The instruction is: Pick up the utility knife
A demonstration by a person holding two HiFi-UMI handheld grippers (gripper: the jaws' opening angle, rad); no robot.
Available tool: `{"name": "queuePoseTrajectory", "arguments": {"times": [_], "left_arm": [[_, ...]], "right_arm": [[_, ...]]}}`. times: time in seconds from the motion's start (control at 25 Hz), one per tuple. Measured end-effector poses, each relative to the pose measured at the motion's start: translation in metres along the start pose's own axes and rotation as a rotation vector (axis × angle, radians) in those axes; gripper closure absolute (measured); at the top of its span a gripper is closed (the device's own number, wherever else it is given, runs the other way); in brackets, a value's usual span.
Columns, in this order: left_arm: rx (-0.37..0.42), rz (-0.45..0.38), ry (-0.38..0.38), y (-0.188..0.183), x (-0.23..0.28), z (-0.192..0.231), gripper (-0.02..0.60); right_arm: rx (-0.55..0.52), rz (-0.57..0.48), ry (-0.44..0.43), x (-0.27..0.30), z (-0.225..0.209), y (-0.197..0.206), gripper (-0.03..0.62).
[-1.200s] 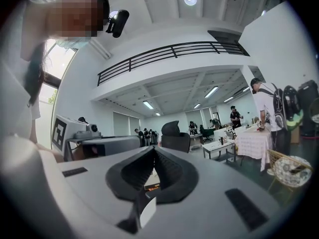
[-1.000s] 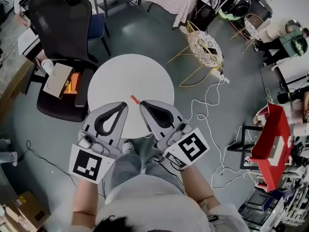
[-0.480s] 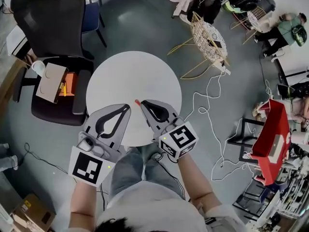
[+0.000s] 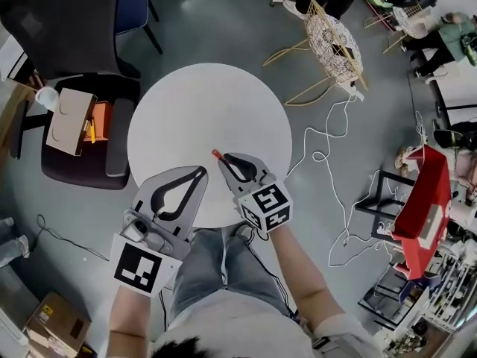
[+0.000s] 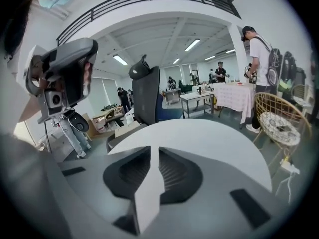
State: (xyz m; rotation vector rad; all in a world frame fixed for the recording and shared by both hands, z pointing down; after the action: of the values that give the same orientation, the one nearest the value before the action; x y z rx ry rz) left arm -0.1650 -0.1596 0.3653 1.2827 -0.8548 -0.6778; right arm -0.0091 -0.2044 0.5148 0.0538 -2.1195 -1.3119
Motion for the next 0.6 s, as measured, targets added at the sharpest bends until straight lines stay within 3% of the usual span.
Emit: {"name": "queuePoseTrajectory", "arguments": {"times": [0.4,0.6], "left_arm": [[-0.022,0.046,0.008,0.023,0.01,0.013,0.572],[-0.016,0.053,0.008,0.03,0.013,0.018,0.572]], "right_arm": [[0.006,0.188,0.045,0.036,-0.027,0.048,0.527],[-0.042,0.271,0.069,0.049,-0.03,0.058,0.523]]}}
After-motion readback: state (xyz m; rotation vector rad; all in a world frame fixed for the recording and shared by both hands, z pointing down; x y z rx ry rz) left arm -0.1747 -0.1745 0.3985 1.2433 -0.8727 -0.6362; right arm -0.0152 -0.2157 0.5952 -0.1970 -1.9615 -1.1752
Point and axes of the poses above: the fingertips, and each gripper's own axes: x forward along the fingers, z to its left, y out of its underside, the point moved 8 cm from there along -x, backward along the fingers, and after that the axes turned 10 degrees about -y, right-handed, at the moved point
